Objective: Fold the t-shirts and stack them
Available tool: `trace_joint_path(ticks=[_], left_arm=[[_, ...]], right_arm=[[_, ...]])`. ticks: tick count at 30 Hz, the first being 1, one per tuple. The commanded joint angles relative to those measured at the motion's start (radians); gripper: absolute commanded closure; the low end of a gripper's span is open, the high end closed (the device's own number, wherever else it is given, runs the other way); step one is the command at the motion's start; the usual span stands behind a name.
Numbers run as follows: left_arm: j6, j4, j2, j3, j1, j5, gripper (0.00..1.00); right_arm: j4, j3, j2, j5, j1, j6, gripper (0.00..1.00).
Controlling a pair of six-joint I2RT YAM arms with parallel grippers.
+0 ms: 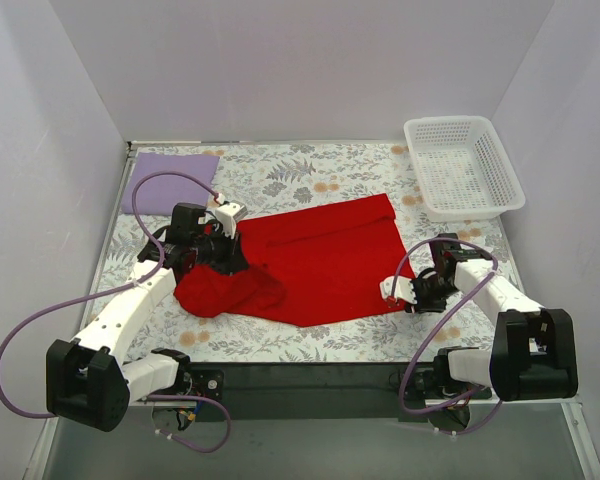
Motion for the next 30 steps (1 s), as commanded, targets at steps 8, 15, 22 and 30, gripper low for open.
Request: trace_joint_path(ticks=[8, 15, 22, 30], left_arm=[[0.007, 0.011, -0.039, -0.01, -0.003, 0.019, 1.0], [0.002, 0.013, -0.029, -0.005, -0.003, 0.022, 1.0], [0.002, 0.014, -0.04, -0.013, -0.003, 0.021, 1.0], [-0.001, 0.016, -0.045, -0.014, -0.003, 0.019, 1.0]], right_arm=[[0.025, 0.022, -0.043, 0.024, -0.043, -0.025, 0.64], [0.035, 0.028, -0.006, 0.027, -0.057, -0.037, 0.63], [0.035, 0.029, 0.041, -0.023, -0.058, -0.042, 0.63], [0.039, 0.009, 0.097, -0.031, -0.057, -0.039, 0.74]])
